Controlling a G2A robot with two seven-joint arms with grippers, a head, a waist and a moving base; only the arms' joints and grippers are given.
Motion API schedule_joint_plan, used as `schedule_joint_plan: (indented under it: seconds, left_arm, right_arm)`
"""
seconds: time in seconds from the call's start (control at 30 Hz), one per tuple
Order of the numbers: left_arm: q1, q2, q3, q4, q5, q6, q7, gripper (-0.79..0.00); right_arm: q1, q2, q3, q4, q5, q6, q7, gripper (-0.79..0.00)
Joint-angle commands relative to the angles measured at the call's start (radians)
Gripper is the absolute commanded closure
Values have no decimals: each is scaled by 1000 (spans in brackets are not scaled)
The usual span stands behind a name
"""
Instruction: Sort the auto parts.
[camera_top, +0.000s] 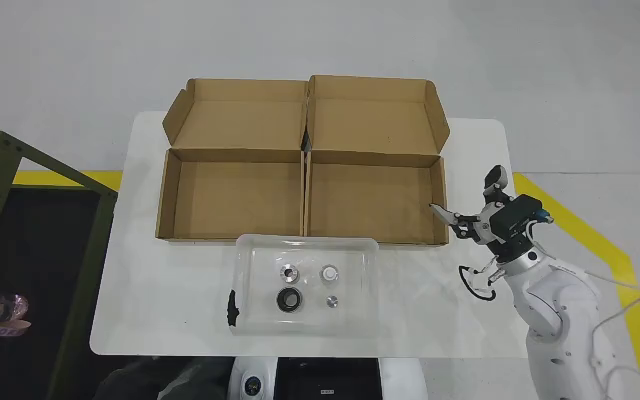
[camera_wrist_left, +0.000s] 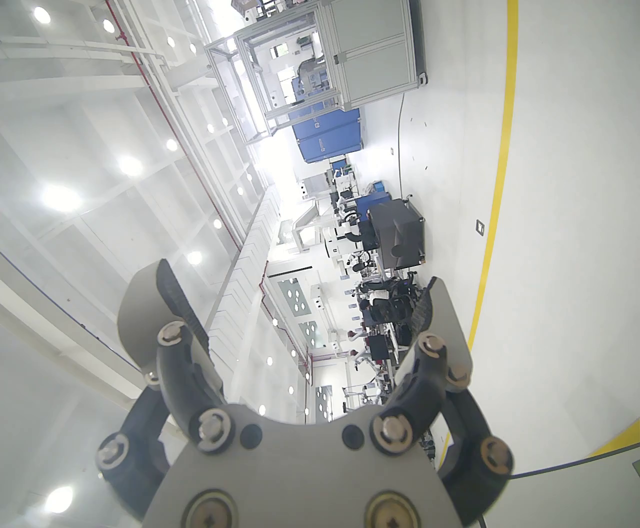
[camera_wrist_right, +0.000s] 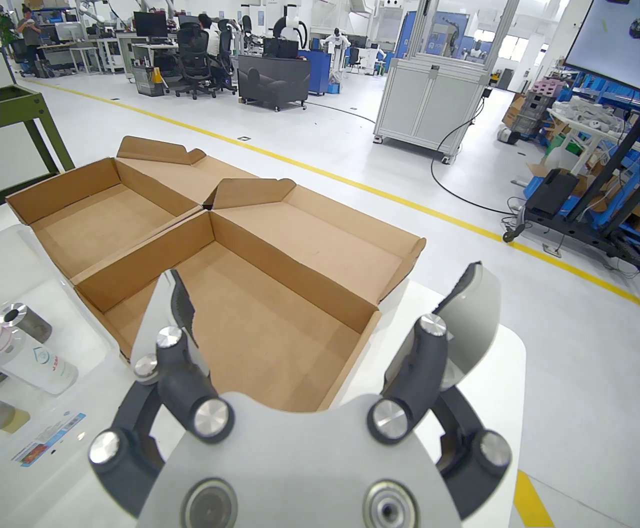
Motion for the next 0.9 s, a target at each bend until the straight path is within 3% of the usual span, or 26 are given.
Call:
schedule_joint_plan:
  seconds: [0.0, 0.4, 0.87]
  left_arm:
    - [0, 0, 0, 0, 0, 0, 0, -785]
    - [0, 0, 0, 0, 0, 0, 0, -785]
    - [0, 0, 0, 0, 0, 0, 0, -785]
  right_arm:
    - [0, 0, 0, 0, 0, 0, 0, -785]
    - [-1, 0, -5, 2, -1, 2, 7, -785]
    - [124, 6, -207, -16, -61, -94, 210, -785]
